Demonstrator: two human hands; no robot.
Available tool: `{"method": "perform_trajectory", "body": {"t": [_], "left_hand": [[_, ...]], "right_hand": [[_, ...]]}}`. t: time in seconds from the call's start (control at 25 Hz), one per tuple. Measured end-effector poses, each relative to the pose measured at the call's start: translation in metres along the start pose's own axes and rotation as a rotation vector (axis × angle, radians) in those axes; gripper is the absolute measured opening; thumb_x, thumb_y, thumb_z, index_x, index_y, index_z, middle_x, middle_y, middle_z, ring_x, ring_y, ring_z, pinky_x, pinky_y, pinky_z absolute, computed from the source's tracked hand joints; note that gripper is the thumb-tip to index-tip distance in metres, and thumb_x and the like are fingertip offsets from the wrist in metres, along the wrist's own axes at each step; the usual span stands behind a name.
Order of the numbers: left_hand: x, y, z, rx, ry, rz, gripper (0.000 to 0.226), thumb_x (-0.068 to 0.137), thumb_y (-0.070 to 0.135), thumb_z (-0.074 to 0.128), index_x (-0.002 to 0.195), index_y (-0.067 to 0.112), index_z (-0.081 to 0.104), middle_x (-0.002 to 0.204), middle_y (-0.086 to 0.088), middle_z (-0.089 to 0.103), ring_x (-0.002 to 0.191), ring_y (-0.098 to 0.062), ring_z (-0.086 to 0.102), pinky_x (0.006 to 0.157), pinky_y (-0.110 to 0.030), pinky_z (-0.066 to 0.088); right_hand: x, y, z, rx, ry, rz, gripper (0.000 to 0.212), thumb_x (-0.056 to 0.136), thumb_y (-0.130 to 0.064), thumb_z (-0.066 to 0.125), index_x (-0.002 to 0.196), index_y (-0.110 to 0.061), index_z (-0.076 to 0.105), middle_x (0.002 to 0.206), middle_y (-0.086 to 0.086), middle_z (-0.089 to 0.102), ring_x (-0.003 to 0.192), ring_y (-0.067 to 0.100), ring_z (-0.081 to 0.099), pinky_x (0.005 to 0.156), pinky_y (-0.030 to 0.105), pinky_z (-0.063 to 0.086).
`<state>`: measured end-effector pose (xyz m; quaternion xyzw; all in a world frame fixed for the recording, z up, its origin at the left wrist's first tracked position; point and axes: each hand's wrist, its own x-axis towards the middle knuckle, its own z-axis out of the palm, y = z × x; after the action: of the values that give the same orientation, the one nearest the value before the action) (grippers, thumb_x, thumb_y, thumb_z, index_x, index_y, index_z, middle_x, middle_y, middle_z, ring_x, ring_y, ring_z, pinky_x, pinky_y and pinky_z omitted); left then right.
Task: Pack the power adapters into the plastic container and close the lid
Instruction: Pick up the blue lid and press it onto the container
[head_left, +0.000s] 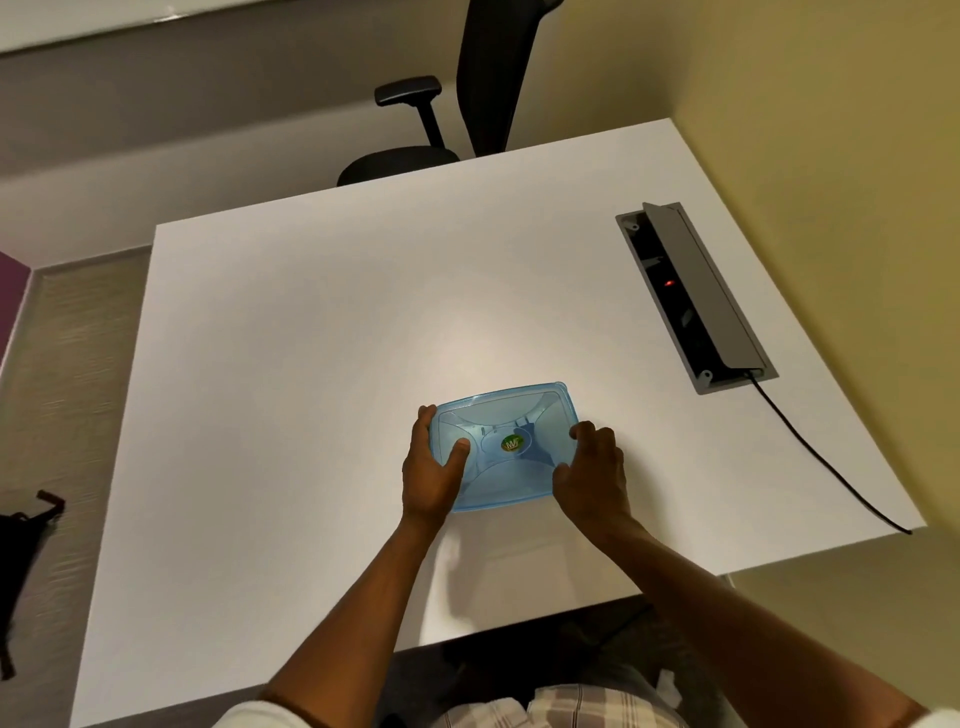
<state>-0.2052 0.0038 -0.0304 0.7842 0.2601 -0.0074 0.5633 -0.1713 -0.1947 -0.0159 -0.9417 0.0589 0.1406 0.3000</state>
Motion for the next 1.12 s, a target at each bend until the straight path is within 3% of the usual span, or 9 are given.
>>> {"method": "perform_trajectory", "body": {"t": [0.08, 0.24, 0.28, 0.4, 0.6, 0.76, 0.84, 0.96, 1.12], "left_hand": [[-0.003, -0.001, 0.004, 0.045, 0.021, 0.0, 0.077, 0.085, 0.036, 0.06, 0.154, 0.017, 0.033, 0.16, -0.002, 0.039, 0.145, -0.022, 0.041, 0.122, -0.04, 0.033], [-0.006, 0.0, 0.011, 0.124, 0.073, 0.083, 0.073, 0.084, 0.036, 0.054, 0.152, 0.018, 0.034, 0.154, 0.01, 0.038, 0.135, -0.001, 0.039, 0.108, -0.002, 0.024], [-0.007, -0.001, 0.013, 0.134, 0.083, 0.085, 0.072, 0.085, 0.036, 0.052, 0.152, 0.018, 0.034, 0.155, 0.01, 0.037, 0.137, 0.0, 0.038, 0.11, -0.003, 0.023], [-0.007, -0.005, 0.013, 0.153, 0.103, 0.039, 0.075, 0.087, 0.039, 0.05, 0.156, 0.017, 0.03, 0.163, -0.001, 0.035, 0.149, -0.018, 0.035, 0.122, -0.029, 0.028], [-0.003, -0.008, 0.011, 0.238, 0.107, 0.049, 0.071, 0.09, 0.035, 0.042, 0.157, 0.015, 0.029, 0.163, -0.004, 0.035, 0.149, -0.021, 0.035, 0.117, -0.024, 0.025], [-0.003, -0.01, 0.028, 0.545, 0.123, 0.08, 0.066, 0.096, 0.008, 0.037, 0.159, 0.006, 0.018, 0.169, -0.013, 0.016, 0.156, -0.028, 0.018, 0.127, -0.036, 0.017], [-0.001, -0.012, 0.036, 0.688, 0.113, 0.21, 0.07, 0.088, -0.005, 0.043, 0.155, -0.002, 0.025, 0.165, -0.022, 0.02, 0.154, -0.038, 0.019, 0.127, -0.047, 0.02], [0.006, -0.013, 0.037, 0.749, 0.033, 0.275, 0.076, 0.082, -0.006, 0.052, 0.154, 0.0, 0.029, 0.164, -0.023, 0.024, 0.153, -0.043, 0.02, 0.125, -0.054, 0.021], [0.008, -0.02, 0.037, 0.79, -0.002, 0.267, 0.071, 0.096, 0.023, 0.047, 0.158, 0.003, 0.019, 0.167, -0.02, 0.017, 0.156, -0.039, 0.013, 0.127, -0.053, 0.018]], "right_hand": [[0.002, 0.004, 0.0, -0.038, -0.023, -0.025, 0.046, 0.082, -0.009, 0.059, 0.125, -0.013, 0.042, 0.12, 0.014, 0.045, 0.106, 0.032, 0.047, 0.087, 0.042, 0.05], [0.005, 0.008, -0.001, -0.093, -0.045, -0.078, 0.051, 0.083, -0.013, 0.061, 0.128, -0.016, 0.038, 0.119, 0.013, 0.044, 0.104, 0.03, 0.048, 0.086, 0.042, 0.055], [0.005, 0.008, -0.001, -0.096, -0.048, -0.087, 0.053, 0.083, -0.013, 0.061, 0.13, -0.016, 0.037, 0.119, 0.013, 0.044, 0.104, 0.03, 0.047, 0.086, 0.043, 0.055], [0.005, 0.011, 0.0, -0.103, -0.054, -0.114, 0.056, 0.083, -0.015, 0.061, 0.133, -0.018, 0.036, 0.119, 0.013, 0.044, 0.103, 0.029, 0.047, 0.087, 0.045, 0.054], [0.01, 0.011, 0.0, -0.13, -0.049, -0.161, 0.052, 0.086, -0.024, 0.059, 0.132, -0.02, 0.035, 0.117, 0.012, 0.044, 0.101, 0.029, 0.049, 0.083, 0.044, 0.055], [0.016, 0.011, 0.0, -0.23, -0.009, -0.2, 0.048, 0.086, -0.026, 0.058, 0.129, -0.016, 0.038, 0.125, 0.014, 0.046, 0.104, 0.031, 0.048, 0.085, 0.041, 0.053], [0.022, 0.008, 0.004, -0.307, 0.03, -0.267, 0.051, 0.085, -0.022, 0.058, 0.132, -0.01, 0.04, 0.142, 0.02, 0.039, 0.12, 0.036, 0.043, 0.098, 0.045, 0.045], [0.033, -0.007, 0.014, -0.339, -0.038, -0.395, 0.067, 0.09, -0.023, 0.055, 0.148, -0.004, 0.025, 0.16, 0.022, 0.015, 0.147, 0.04, 0.015, 0.12, 0.047, 0.015], [0.048, -0.013, 0.028, -0.316, -0.127, -0.456, 0.076, 0.096, -0.034, 0.043, 0.153, -0.004, 0.002, 0.162, 0.016, -0.005, 0.15, 0.031, -0.01, 0.123, 0.046, 0.0]]}}
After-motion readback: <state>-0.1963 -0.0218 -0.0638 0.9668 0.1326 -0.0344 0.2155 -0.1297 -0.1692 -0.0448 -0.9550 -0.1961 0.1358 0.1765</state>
